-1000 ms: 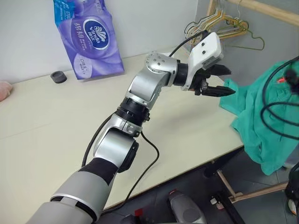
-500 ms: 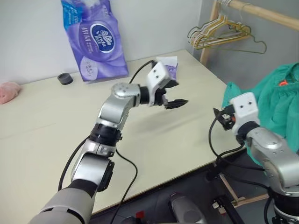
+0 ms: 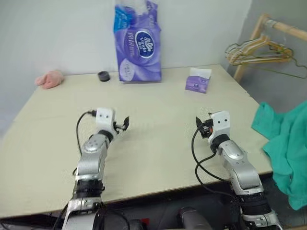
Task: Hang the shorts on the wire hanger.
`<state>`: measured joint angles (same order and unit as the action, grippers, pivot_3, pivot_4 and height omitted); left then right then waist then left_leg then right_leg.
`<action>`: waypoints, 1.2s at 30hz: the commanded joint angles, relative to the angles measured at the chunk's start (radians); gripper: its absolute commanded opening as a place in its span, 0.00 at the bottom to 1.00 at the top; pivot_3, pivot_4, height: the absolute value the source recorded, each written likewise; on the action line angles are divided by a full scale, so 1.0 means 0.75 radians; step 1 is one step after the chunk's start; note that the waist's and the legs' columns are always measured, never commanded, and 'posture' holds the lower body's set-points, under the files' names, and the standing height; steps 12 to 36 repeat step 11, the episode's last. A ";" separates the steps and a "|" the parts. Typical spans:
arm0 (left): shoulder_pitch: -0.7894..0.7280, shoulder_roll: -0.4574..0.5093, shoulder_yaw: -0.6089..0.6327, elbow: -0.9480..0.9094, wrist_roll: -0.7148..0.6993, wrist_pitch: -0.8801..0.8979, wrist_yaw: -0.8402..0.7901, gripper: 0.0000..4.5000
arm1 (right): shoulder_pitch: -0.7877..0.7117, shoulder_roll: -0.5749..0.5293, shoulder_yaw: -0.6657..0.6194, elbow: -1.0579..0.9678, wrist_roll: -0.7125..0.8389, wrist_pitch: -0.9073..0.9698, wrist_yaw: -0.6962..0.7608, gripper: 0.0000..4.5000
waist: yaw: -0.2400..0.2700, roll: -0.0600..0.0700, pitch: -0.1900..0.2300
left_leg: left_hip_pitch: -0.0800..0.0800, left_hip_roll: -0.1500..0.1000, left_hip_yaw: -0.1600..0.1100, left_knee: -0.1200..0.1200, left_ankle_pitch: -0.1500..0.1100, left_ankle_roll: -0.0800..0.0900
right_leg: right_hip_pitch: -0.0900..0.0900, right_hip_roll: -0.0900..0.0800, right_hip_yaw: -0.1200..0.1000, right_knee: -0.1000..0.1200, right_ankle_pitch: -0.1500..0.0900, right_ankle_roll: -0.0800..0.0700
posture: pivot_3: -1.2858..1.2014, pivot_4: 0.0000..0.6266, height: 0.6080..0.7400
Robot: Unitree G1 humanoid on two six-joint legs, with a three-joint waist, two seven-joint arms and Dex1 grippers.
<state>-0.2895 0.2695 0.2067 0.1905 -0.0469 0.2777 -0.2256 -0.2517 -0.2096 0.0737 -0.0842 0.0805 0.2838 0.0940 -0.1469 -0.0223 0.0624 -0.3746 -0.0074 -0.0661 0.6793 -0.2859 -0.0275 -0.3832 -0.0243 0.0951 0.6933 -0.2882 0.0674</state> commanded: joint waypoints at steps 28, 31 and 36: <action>0.027 -0.006 0.012 -0.035 -0.008 -0.146 0.110 0.96 | -0.022 0.035 -0.022 0.103 -0.047 -0.137 0.039 0.66 | 0.086 -0.003 -0.003 | 0.014 -0.001 0.000 -0.002 0.002 -0.004 | 0.019 0.007 -0.004 -0.012 0.006 -0.004 | 0.50 0.01 1.00; 0.027 -0.006 0.012 -0.035 -0.008 -0.146 0.110 0.96 | -0.022 0.035 -0.022 0.103 -0.047 -0.137 0.039 0.66 | 0.086 -0.003 -0.003 | 0.014 -0.001 0.000 -0.002 0.002 -0.004 | 0.019 0.007 -0.004 -0.012 0.006 -0.004 | 0.50 0.01 1.00; 0.027 -0.006 0.012 -0.035 -0.008 -0.146 0.110 0.96 | -0.022 0.035 -0.022 0.103 -0.047 -0.137 0.039 0.66 | 0.086 -0.003 -0.003 | 0.014 -0.001 0.000 -0.002 0.002 -0.004 | 0.019 0.007 -0.004 -0.012 0.006 -0.004 | 0.50 0.01 1.00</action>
